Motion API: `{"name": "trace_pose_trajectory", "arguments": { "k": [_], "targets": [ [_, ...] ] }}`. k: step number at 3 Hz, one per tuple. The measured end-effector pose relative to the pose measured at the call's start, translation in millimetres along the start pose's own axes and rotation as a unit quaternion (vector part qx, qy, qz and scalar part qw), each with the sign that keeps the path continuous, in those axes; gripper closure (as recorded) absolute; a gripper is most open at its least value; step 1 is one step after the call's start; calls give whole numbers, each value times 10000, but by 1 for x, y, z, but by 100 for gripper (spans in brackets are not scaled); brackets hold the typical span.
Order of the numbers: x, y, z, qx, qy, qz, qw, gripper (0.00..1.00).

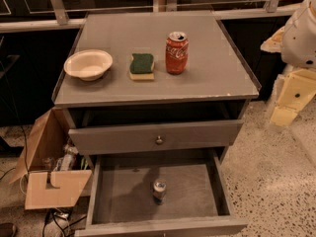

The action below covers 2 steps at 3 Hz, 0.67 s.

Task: Pick redbull can from middle drawer and place on counter

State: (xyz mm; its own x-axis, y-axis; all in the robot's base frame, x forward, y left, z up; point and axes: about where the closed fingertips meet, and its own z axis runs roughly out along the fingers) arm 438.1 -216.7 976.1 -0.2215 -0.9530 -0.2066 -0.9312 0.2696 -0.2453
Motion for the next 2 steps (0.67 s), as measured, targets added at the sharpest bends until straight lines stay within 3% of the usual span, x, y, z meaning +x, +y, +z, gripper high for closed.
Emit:
{"name": "trace_pose_trajectory", "arguments": {
  "k": [1,2],
  "targets": [
    [0,0,0,0,0,0,10000,0],
    [8,8,21,-111,-318,86,9994,0]
  ]
}}
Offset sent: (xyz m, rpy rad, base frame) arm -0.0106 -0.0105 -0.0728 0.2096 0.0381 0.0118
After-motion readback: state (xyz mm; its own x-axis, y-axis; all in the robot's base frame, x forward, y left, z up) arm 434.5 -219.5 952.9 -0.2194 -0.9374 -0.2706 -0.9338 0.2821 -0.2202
